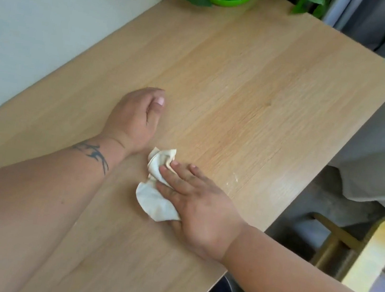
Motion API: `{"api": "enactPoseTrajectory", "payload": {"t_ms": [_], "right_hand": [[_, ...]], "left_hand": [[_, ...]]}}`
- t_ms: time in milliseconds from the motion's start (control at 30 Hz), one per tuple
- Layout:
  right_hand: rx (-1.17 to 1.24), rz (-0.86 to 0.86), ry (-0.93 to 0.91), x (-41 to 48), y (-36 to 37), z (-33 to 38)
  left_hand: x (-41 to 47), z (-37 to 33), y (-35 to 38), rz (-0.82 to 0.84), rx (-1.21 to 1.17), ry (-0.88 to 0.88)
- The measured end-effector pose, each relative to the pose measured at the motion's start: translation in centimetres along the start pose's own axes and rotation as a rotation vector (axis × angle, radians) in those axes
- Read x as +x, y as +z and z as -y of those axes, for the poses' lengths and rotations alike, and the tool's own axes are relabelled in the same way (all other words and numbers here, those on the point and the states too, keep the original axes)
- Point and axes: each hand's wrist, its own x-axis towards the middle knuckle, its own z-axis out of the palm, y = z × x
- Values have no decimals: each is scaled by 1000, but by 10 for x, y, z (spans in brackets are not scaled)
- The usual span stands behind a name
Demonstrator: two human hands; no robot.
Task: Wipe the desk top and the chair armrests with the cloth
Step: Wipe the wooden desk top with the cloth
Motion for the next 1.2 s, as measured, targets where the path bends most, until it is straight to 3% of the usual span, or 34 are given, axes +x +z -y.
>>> {"api": "enactPoseTrajectory", "payload": {"t_ms": [100,167,267,367,467,567,767,833,900,967,1067,1200], "right_hand": [[200,-25,-10,-4,-18,9],[295,-136,12,-2,-43,4],[93,-287,59,5,-82,-34],[-222,-126,169,5,-94,-91],[-269,-81,272,3,-69,-111],[-159,-164,279,3,-42,-78],[-32,-73,-11,-33,39,54],[50,-73,25,-33,47,75],[284,-111,118,-27,29,81],[388,-252,203,-16,3,83],[184,-367,335,28,-27,64],[-141,-127,508,89,-13,41]], "left_hand": [[-32,31,-16,-57,65,-75],[-48,49,-21,-44,126,-108],[-57,60,-20,-24,199,-129],[-55,59,-17,-74,209,-146],[-55,60,-17,-90,165,-153],[-56,60,-17,-86,148,-154],[-55,62,-18,-86,152,-152],[-56,62,-18,-73,111,-147],[-56,63,-25,-66,-8,-165],[-61,68,-39,-52,-101,-184],[-88,97,-63,-23,-8,-137],[-125,130,-81,-22,16,-135]]}}
